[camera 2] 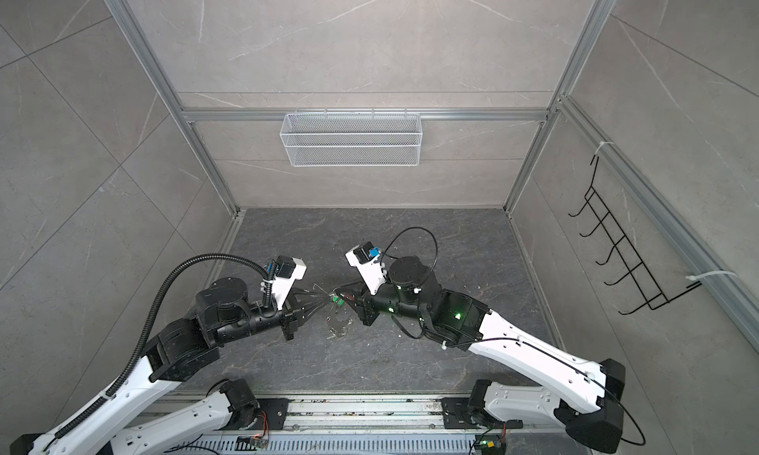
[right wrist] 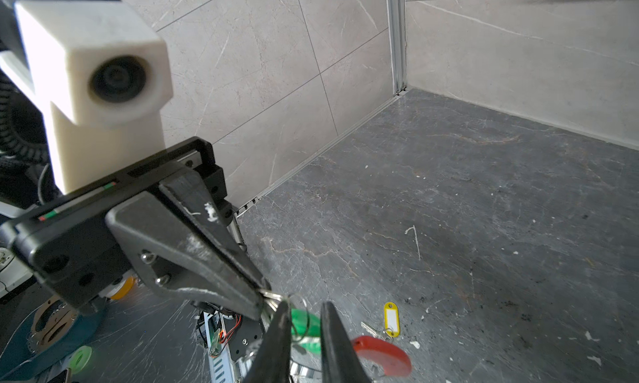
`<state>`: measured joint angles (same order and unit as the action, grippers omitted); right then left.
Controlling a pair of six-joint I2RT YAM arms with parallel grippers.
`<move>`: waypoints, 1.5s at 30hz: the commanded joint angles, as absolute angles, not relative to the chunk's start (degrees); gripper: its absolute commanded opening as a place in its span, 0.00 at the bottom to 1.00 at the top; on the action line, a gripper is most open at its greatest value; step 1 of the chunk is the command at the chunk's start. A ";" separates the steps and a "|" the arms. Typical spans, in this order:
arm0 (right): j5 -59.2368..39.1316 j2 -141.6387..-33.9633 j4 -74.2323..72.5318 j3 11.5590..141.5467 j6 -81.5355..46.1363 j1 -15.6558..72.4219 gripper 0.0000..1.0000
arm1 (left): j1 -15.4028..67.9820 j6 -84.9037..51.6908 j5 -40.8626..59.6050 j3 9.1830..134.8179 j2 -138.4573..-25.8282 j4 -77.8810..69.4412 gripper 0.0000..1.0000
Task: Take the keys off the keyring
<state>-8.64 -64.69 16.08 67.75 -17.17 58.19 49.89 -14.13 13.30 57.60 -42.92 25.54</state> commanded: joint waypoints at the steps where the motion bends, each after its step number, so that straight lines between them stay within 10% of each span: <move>1: -10.27 -62.86 16.92 68.69 -16.70 57.20 0.26 | 49.92 -15.63 11.96 57.94 -41.99 21.45 0.00; 18: -26.47 -64.64 5.56 62.92 -19.37 53.71 0.41 | 49.94 -21.89 4.94 53.96 -38.91 12.97 0.00; 45: -26.18 -66.09 -0.79 63.57 -19.86 52.64 0.27 | 49.95 -20.40 9.22 54.34 -40.85 13.62 0.00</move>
<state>-24.34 -66.17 1.87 62.19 -19.90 52.73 49.89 -21.02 7.51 53.52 -40.80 16.51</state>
